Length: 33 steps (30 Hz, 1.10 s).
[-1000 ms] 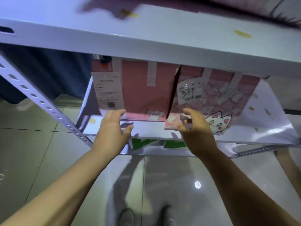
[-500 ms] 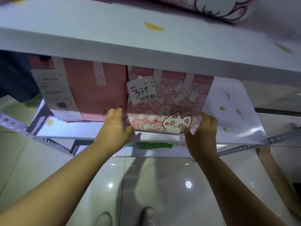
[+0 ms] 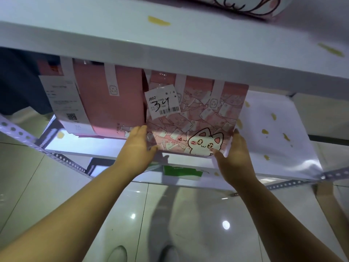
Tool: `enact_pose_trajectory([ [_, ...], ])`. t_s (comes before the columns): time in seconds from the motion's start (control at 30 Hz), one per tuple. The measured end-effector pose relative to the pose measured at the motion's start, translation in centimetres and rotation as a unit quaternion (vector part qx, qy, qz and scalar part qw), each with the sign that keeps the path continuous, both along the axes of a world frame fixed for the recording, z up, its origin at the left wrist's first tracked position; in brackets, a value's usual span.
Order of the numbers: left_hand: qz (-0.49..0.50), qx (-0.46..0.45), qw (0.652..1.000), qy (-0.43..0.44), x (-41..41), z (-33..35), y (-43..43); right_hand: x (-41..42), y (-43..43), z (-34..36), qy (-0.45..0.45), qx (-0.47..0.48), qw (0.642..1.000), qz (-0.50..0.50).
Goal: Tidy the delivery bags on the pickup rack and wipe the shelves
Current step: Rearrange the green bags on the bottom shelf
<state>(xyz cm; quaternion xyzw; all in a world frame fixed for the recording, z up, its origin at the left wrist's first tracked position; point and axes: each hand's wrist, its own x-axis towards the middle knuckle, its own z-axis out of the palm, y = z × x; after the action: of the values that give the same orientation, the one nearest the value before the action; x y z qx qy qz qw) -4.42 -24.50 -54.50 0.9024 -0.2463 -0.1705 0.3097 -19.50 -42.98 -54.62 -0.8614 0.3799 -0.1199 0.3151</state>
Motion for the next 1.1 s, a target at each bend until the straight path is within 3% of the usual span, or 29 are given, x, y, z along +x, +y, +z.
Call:
enact_pose_trajectory([
  [0.27,0.016,-0.015,1.0,0.01,-1.8,-0.8,1.5,-1.5,1.0,0.2,0.001,0.013,1.0,-0.02],
  [0.6,-0.05,-0.001,0.999,-0.008,-4.8,-4.8,7.9,-2.9,7.9,-4.2,0.028,0.029,0.999,-0.021],
  [0.87,-0.06,0.025,0.998,0.008,-3.5,-12.5,12.4,-1.1,14.0,-11.9,0.039,0.076,0.996,-0.016],
  [1.1,-0.007,0.002,1.0,-0.004,-0.8,-23.5,13.2,2.9,15.6,-23.4,0.034,0.082,0.996,0.024],
])
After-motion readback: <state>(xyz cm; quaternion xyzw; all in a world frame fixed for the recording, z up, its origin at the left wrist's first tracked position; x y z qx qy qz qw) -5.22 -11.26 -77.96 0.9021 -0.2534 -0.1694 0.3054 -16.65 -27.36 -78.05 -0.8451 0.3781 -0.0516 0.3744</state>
